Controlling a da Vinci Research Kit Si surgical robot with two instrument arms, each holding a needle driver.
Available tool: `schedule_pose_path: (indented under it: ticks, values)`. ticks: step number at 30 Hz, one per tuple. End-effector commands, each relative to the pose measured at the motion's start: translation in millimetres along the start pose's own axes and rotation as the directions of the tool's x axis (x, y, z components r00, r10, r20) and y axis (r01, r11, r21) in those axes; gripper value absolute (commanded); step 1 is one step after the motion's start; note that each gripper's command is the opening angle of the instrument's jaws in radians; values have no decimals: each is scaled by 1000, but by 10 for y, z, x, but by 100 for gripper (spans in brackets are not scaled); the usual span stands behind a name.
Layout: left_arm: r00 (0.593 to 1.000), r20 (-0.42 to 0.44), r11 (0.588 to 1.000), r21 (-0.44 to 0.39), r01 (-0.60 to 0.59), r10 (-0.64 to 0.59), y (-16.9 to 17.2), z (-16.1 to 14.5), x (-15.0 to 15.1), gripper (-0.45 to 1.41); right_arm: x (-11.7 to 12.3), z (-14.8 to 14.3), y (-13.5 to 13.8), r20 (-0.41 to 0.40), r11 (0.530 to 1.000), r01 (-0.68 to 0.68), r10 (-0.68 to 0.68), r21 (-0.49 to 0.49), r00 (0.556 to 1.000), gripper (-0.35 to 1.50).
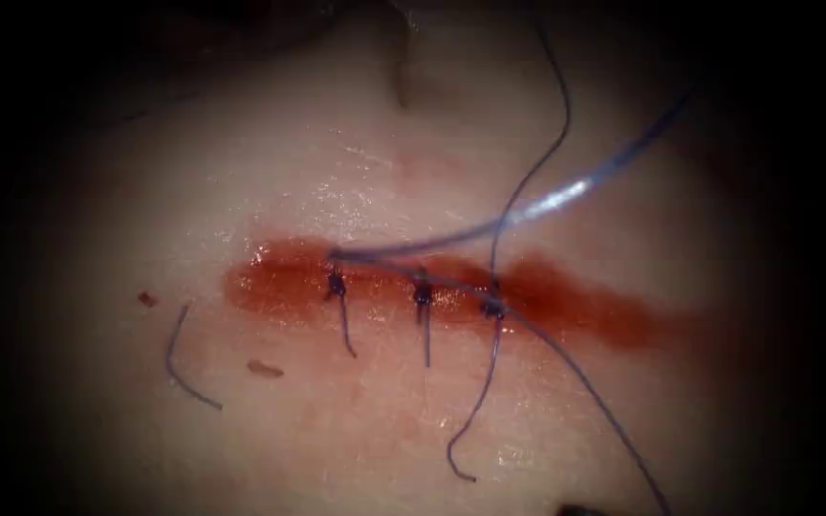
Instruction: Wound Closure
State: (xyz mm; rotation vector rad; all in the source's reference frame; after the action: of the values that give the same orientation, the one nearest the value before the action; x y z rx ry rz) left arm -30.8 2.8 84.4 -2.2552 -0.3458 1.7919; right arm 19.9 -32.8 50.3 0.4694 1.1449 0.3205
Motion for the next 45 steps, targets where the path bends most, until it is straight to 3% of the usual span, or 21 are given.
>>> schedule_pose_path:
  ticks: [1, 5, 12, 18, 21, 29, 38, 45]
  values:
    - [1000, 2, 1000, -10, 3, -3, 6, 4, -6, -45, -3, -8, -9, -1, 1000, -16, 16, 15, 1000, 135]
    - [1000, 5, 999, -48, 8, -8, 28, 3, 5, -45, 5, -40, -12, -33, 997, -25, 28, 68, 999, 124]
    - [1000, 2, 996, -88, 11, -11, 53, -10, 23, -45, 18, -80, 0, -45, 996, -40, 43, 79, 998, 126]
    - [1000, -2, 994, -110, 15, -16, 68, -25, 29, -45, 38, -99, 32, -80, 997, -59, 63, 57, 995, 124]
    - [1000, -3, 993, -113, 16, -16, 71, -28, 31, -45, 41, -90, 57, -78, 998, -56, 56, -1, 995, 124]
    - [1000, 3, 992, -123, 18, -18, 79, -25, 39, -45, 28, -28, 123, -68, 976, -75, 62, -205, 996, 124]
    - [1000, 3, 991, -132, 5, -5, 87, -21, 58, -45, 10, 44, 142, -68, 971, -57, 42, -234, 997, 128]
    - [1000, 9, 991, -137, 6, -5, 92, -16, 66, -45, 16, 62, 161, -69, 961, -68, 51, -268, 996, 126]
